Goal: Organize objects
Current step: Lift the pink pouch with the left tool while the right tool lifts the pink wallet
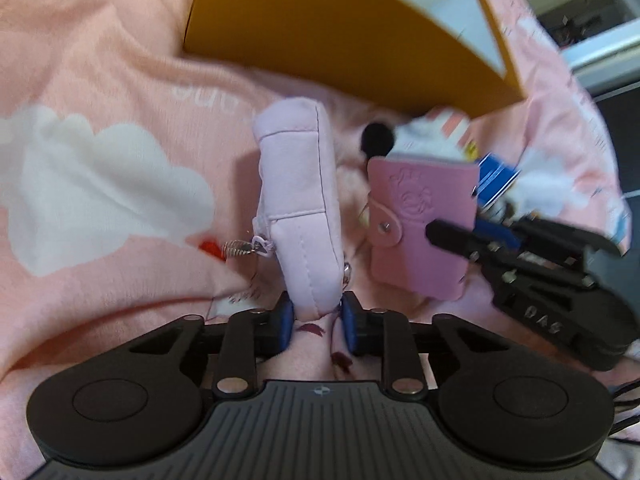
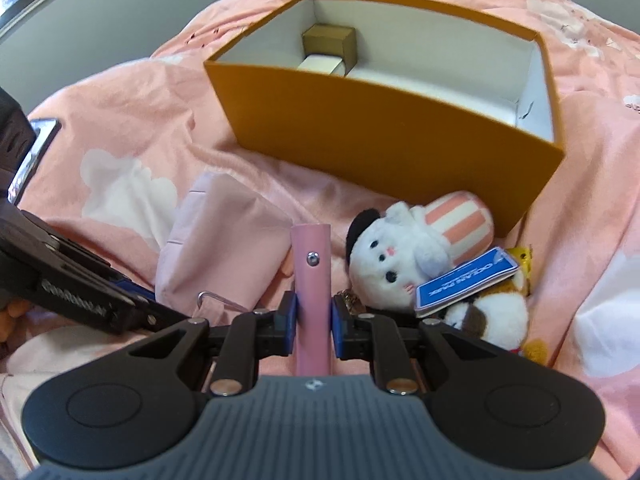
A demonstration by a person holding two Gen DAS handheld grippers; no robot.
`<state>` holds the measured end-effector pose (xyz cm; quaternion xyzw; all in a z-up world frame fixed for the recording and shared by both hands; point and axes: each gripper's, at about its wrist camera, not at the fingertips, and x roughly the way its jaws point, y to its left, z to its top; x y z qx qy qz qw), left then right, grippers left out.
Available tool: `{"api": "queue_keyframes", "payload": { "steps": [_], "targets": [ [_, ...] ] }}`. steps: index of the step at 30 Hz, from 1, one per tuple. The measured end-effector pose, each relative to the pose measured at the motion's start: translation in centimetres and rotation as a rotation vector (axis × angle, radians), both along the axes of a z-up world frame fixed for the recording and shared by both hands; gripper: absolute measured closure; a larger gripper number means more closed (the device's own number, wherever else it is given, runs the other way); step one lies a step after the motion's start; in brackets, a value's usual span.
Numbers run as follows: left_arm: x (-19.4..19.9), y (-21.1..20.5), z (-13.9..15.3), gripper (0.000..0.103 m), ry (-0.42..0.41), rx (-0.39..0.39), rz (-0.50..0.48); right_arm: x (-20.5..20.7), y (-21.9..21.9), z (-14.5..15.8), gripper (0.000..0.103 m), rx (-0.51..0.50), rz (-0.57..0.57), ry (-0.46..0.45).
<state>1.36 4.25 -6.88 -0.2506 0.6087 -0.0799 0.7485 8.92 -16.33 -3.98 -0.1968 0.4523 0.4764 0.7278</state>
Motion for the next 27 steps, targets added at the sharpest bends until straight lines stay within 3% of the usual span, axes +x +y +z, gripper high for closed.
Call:
{"api": "queue_keyframes", "payload": {
  "steps": [6,11,16,22,27],
  "targets": [
    [0.0,2.1,3.3,0.083,-0.127,-0.137,0.124,0.5,-0.9,1.3,0.084,0.045,-0.044,-0.004],
    [-0.3,3.9,5.1,0.083,-0.151,-0.273,0.257,0.6,-1.1,2.3,0.084,0.08,-0.052,-0.002],
    [-0.9,5.3,3.4,0.083,-0.031,-0.498,0.445,0.2,-1.1,3.4,0.084,0.108,-0.031,0.037],
    [-0.9,5.3,-0.4,0.082,0.098,-0.557,0.575,0.0,-0.4,3.0,0.085,0.077,-0.031,0.044],
    [0.6,5.9,-2.2,0.082,0.094,-0.603,0.641,0.6,0.3,2.2,0.085,0.058,-0.041,0.048]
  ]
}}
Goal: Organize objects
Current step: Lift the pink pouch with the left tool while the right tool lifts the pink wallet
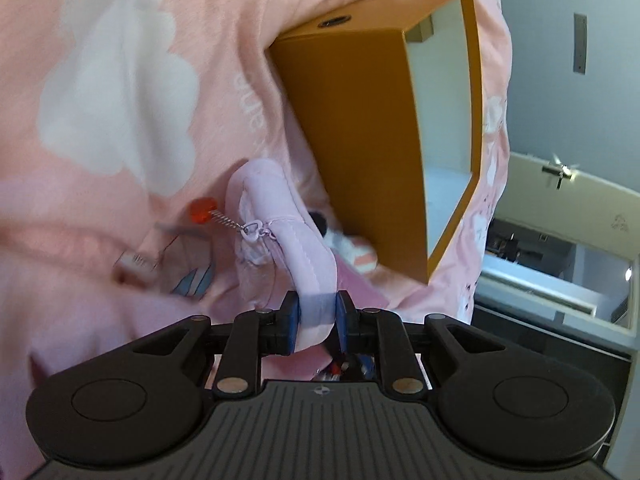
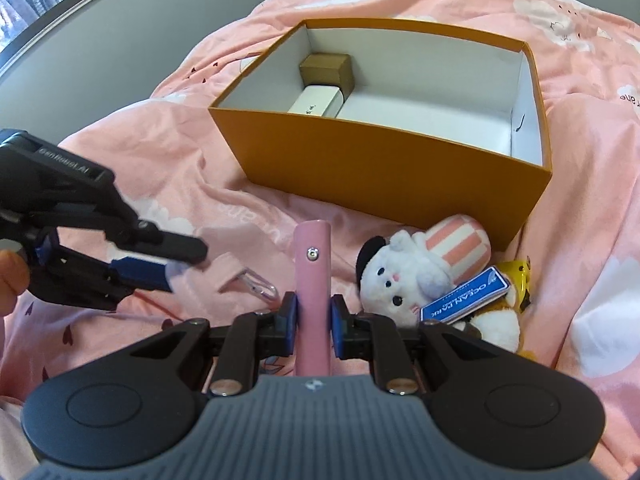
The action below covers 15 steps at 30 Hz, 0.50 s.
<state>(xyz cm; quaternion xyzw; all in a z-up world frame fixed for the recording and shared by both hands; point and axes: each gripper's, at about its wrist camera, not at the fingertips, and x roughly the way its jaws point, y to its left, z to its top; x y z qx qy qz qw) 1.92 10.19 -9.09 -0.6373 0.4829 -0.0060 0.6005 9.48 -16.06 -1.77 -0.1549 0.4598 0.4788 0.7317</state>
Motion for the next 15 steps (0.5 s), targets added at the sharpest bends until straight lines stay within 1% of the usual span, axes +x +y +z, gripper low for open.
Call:
{"api": "queue_keyframes", "payload": {
  "steps": [4,8,10,11,13,14,15],
  "targets": [
    [1.8,0.0,-0.6,0.08,-0.029,-0.01,0.029,0.5,0.5,0.0,0.085,-0.007,-0.017,-0.047],
    [3.9,-0.6,-0.8,0.08,-0.064,-0.015,0.033,1.2,0.7,0.1,0.085,-0.009,-0.041,-0.09],
    [5.0,-0.9,-0.4,0.078,-0.086,0.021,0.016,1.5,0.7,0.2,0.085,-0.011,-0.053,-0.105],
    [5.4,-1.0,0.1,0.073,-0.099,0.049,-0.004,1.6,0.7,0.2,0.085,-0.011,-0.058,-0.113],
    [6.0,-1.1,1.0,0.069,-0.121,0.123,-0.044,2.0,0.7,0.2,0.085,-0.011,-0.07,-0.125],
    [6.0,-1.0,1.6,0.065,-0.138,0.156,-0.07,2.2,0.6,0.2,0.085,-0.007,-0.075,-0.12],
    [6.2,-1.1,2.1,0.063,-0.158,0.194,-0.103,2.3,0.6,0.2,0.085,-0.003,-0.082,-0.114]
  ]
}}
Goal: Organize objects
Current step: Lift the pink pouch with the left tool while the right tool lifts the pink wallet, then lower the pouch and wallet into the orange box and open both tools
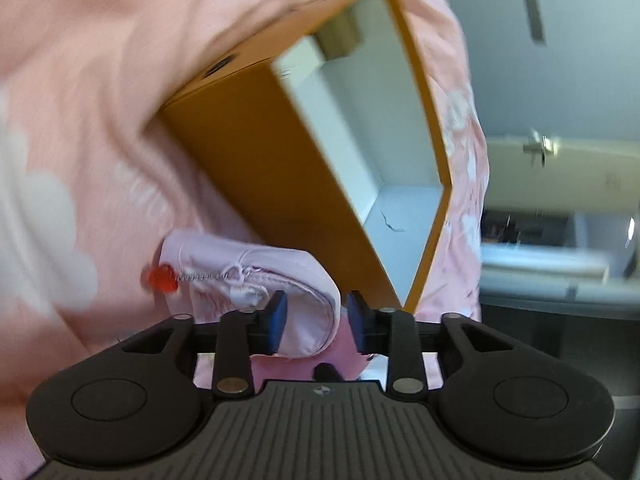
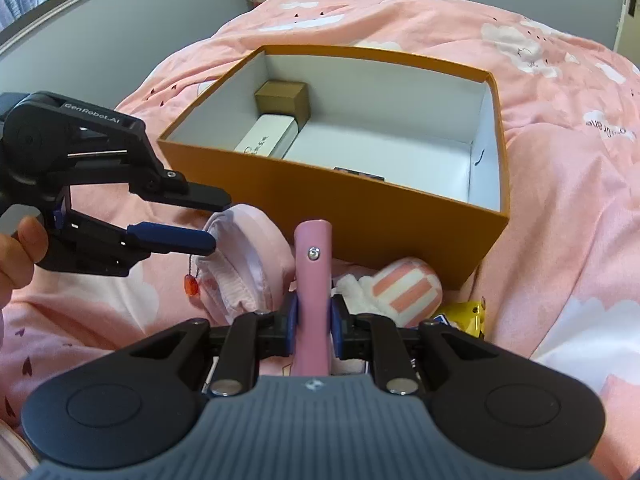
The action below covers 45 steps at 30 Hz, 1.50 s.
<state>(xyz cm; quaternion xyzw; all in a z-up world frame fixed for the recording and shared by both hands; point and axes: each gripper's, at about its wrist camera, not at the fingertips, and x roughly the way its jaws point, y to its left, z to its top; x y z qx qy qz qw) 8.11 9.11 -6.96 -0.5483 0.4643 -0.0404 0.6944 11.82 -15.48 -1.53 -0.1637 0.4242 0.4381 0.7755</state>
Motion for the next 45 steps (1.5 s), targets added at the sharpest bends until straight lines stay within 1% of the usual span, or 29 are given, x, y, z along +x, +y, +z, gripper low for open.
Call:
{"api": "queue_keyframes", "payload": {
  "steps": [1,4,6,7,8,9,11,12,13,14,18,22,25,27,28,30,32,35,38,41,45],
  "targets": [
    [0.2,-0.2,0.7,0.061,-0.021,0.053,-0.04,0.1,0.0,0.0,0.085,0.003,-0.007,0.002],
    [0.2,-0.8,2.2,0.06,-0.067,0.208,-0.16,0.5,-0.2,0.1,0.085,0.021,-0.033,0.014],
    [0.0,-1.2,2.7,0.059,-0.087,0.288,-0.237,0.8,-0.3,0.4,0.085,0.035,-0.052,0.016],
    [0.0,-1.5,2.8,0.059,-0.096,0.341,-0.279,0.9,-0.4,0.5,0.085,0.04,-0.062,0.017],
    [-0.2,-1.8,3.4,0.056,-0.106,0.399,-0.318,1.1,-0.5,0.6,0.085,0.046,-0.073,0.021],
    [-0.2,-2.4,3.5,0.054,-0.122,0.482,-0.371,1.3,-0.5,0.7,0.085,0.052,-0.085,0.03],
    [-0.4,-2.9,3.8,0.047,-0.155,0.618,-0.446,1.8,-0.7,0.7,0.085,0.059,-0.105,0.053],
    [-0.3,-3.4,3.7,0.047,-0.162,0.675,-0.483,2.0,-0.8,0.6,0.085,0.062,-0.113,0.064],
    [0.1,-3.8,3.6,0.047,-0.165,0.714,-0.508,2.2,-0.9,0.6,0.085,0.066,-0.122,0.076],
    [0.3,-4.1,3.7,0.044,-0.175,0.733,-0.532,2.4,-1.0,0.6,0.085,0.07,-0.129,0.089],
    [1.5,-4.8,2.5,0.044,-0.205,0.748,-0.608,3.2,-1.3,0.5,0.085,0.084,-0.157,0.129],
    [2.6,-5.7,2.0,0.043,-0.254,0.795,-0.709,3.8,-1.2,0.1,0.085,0.089,-0.162,0.151],
    [3.2,-6.1,1.6,0.043,-0.276,0.78,-0.761,4.0,-1.1,0.0,0.085,0.094,-0.165,0.156],
    [3.5,-6.3,1.3,0.043,-0.28,0.764,-0.782,4.2,-1.0,-0.2,0.085,0.098,-0.165,0.162],
    [3.5,-6.4,1.2,0.044,-0.279,0.768,-0.786,4.3,-1.0,-0.3,0.085,0.099,-0.166,0.164],
    [3.5,-6.8,1.0,0.05,-0.278,0.779,-0.792,4.5,-0.9,-0.5,0.085,0.102,-0.17,0.17],
    [3.3,-6.9,1.0,0.064,-0.261,0.797,-0.78,4.6,-0.8,-0.7,0.085,0.105,-0.172,0.174],
    [2.7,-7.0,1.3,0.074,-0.243,0.814,-0.758,4.7,-0.7,-0.7,0.085,0.108,-0.169,0.178],
    [2.0,-6.6,1.8,0.078,-0.233,0.795,-0.711,4.8,-0.8,-0.7,0.085,0.106,-0.164,0.183],
    [1.1,-5.9,2.8,0.08,-0.229,0.733,-0.65,4.8,-1.2,-0.3,0.085,0.122,-0.16,0.198],
    [-0.2,-4.9,5.2,0.08,-0.257,0.653,-0.574,4.9,-2.0,0.8,0.085,0.146,-0.156,0.207]
  ]
}}
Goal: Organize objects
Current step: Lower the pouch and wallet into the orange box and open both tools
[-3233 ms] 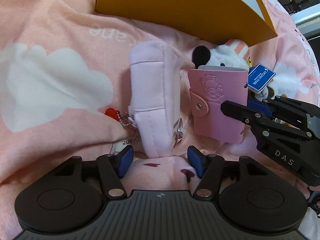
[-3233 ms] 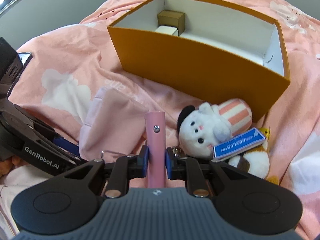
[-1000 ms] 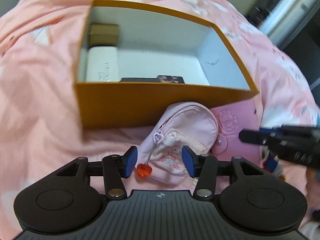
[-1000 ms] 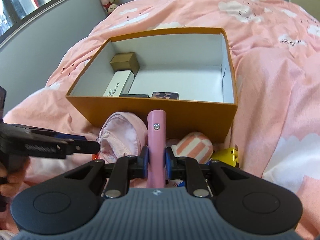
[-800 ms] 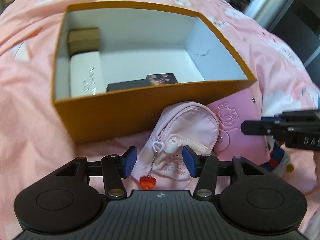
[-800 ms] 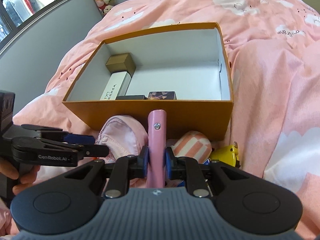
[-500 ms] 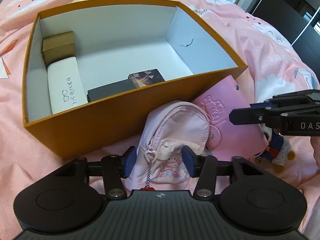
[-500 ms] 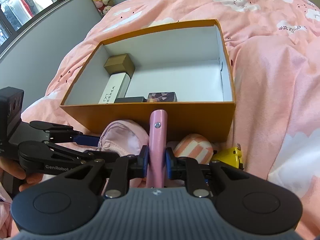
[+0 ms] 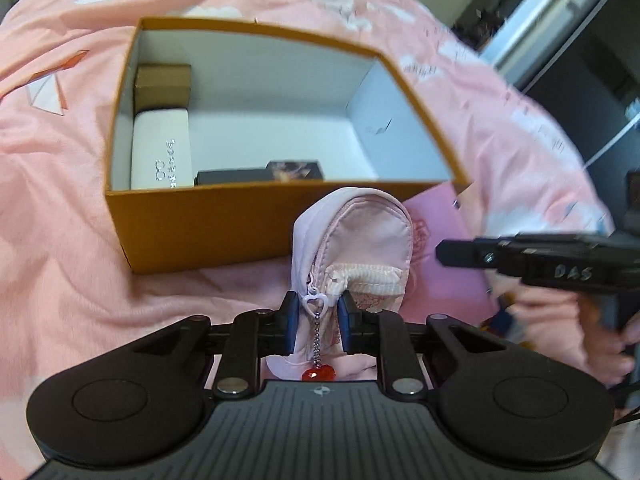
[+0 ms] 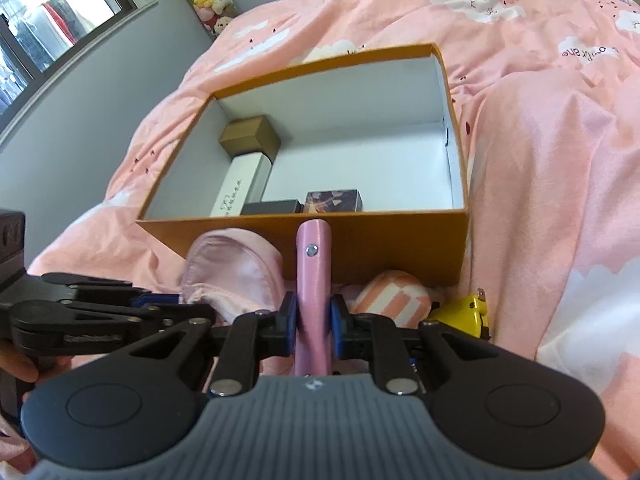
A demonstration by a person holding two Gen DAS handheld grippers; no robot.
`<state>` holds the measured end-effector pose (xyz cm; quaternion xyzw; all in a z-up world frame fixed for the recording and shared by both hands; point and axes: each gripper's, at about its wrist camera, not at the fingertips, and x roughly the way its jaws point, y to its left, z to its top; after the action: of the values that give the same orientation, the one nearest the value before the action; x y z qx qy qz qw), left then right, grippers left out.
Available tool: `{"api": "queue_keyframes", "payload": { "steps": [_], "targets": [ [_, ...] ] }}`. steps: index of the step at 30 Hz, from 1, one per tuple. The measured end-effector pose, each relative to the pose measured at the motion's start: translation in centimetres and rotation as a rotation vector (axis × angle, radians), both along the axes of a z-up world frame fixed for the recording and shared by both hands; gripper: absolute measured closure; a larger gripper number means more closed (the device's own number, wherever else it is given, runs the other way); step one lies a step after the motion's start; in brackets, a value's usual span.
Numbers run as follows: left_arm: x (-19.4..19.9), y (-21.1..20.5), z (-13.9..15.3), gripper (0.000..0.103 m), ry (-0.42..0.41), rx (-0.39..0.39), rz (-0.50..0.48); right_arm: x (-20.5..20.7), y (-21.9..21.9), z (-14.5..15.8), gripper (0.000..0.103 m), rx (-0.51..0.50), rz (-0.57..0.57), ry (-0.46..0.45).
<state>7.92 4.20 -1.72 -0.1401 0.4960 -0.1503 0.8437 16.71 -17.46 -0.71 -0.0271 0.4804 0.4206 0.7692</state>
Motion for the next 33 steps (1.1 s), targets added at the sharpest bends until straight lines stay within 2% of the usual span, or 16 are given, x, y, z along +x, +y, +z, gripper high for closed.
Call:
{"api": "queue_keyframes", "payload": {
  "steps": [5,9,13,16,20,25,33],
  "targets": [
    [-0.3,1.4,3.3,0.08,-0.041,-0.09,0.05,0.1,-1.4,2.7,0.085,0.081,0.012,0.001],
    [1.0,2.9,6.2,0.08,-0.082,-0.115,0.114,1.1,-1.9,5.1,0.085,0.155,0.003,-0.007],
    [3.8,3.6,8.5,0.08,-0.133,-0.086,0.154,2.5,-1.2,7.1,0.085,0.225,-0.011,-0.052],
    [6.8,3.9,8.9,0.081,-0.138,-0.056,0.161,3.8,0.2,7.7,0.085,0.232,-0.019,-0.107],
    [11.0,4.3,7.3,0.081,-0.09,-0.033,0.164,6.3,2.1,7.1,0.085,0.222,-0.03,-0.108],
    [15.6,4.8,3.0,0.081,0.026,-0.017,0.175,9.5,4.7,5.2,0.085,0.168,-0.059,-0.117],
    [19.1,4.8,-2.2,0.081,0.158,0.06,0.144,12.6,7.8,2.0,0.085,0.096,-0.06,-0.091]
  ]
}}
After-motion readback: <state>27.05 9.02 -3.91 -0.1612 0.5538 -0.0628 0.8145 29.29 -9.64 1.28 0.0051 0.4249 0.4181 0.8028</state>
